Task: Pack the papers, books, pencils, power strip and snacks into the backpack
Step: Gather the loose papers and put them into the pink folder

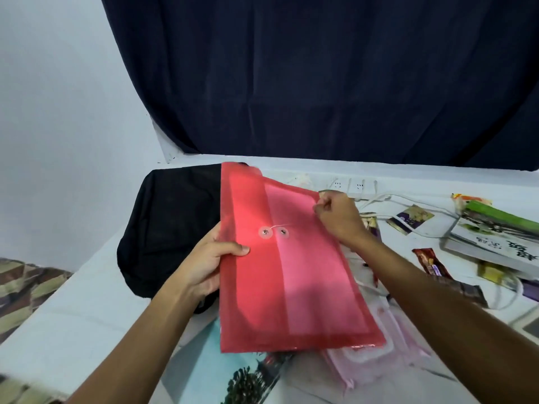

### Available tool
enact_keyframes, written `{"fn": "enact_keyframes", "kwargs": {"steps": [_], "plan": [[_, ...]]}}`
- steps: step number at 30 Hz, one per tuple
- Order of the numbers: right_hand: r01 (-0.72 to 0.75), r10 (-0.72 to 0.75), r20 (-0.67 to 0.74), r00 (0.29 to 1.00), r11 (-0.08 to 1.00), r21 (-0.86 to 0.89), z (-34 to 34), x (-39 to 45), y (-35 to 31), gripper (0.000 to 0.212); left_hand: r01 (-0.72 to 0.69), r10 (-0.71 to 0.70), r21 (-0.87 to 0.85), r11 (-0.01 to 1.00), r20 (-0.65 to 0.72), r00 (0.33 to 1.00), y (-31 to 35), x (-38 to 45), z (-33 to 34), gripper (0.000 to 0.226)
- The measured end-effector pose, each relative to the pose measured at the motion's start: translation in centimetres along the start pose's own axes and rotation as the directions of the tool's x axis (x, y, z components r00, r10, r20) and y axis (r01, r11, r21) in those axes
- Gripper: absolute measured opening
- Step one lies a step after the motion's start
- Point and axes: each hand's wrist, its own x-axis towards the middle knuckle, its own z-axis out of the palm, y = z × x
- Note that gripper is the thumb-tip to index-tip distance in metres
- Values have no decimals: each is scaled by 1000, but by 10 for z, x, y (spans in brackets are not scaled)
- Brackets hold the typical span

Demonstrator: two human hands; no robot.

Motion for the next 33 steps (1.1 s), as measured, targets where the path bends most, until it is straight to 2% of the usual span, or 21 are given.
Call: {"fn": "enact_keyframes", "kwargs": {"steps": [2,4,6,9,11,14,16,18,20,24,26,28,29,30,32,33], "plan": [[165,-167,26,986,984,63,2,-23,1,22,69,-71,-52,996,-53,996,-19,-6,-6,59],[262,-292,193,937,951,164,9,-47,-6,31,132,-145,-115,985,-112,983,-39,-11,-13,58],[283,-344,385,856,936,208,24,-64,-7,38,189,-215,-169,967,-151,965,-54,-16,-19,55],[432,-382,507,773,902,22,49,-72,5,43,232,-266,-184,955,-192,945,-70,-21,-23,49],[500,-369,556,744,860,-98,58,-73,11,32,244,-277,-163,956,-226,934,-79,-25,-26,47],[516,-328,584,743,836,-187,65,-78,12,25,247,-274,-141,959,-227,935,-87,-28,-31,52],[566,-364,585,725,799,-205,69,-81,13,31,228,-254,-136,964,-217,943,-90,-29,-32,43],[604,-402,586,703,773,-195,68,-78,9,26,217,-242,-131,967,-226,944,-89,-29,-30,40],[669,-464,600,652,725,-167,63,-73,5,17,213,-241,-139,967,-240,940,-88,-30,-29,45],[817,-584,620,524,551,-172,52,-65,-2,26,216,-266,-202,955,-265,927,-86,-32,-31,47],[781,-525,634,568,587,-213,43,-63,-7,20,212,-270,-232,949,-255,929,-85,-32,-30,40],[686,-446,622,643,696,-211,39,-59,-3,20,187,-258,-263,947,-268,928,-82,-32,-28,33],[656,-426,621,658,729,-196,38,-60,1,22,171,-250,-274,946,-287,925,-80,-31,-27,29],[684,-479,590,650,707,-179,36,-62,0,18,156,-243,-283,946,-305,921,-79,-31,-26,28],[805,-579,612,539,567,-173,34,-66,7,10,142,-240,-293,946,-334,912,-78,-30,-25,30],[846,-549,677,490,485,-219,33,-66,8,15,140,-243,-296,945,-350,905,-77,-31,-24,31]]}}
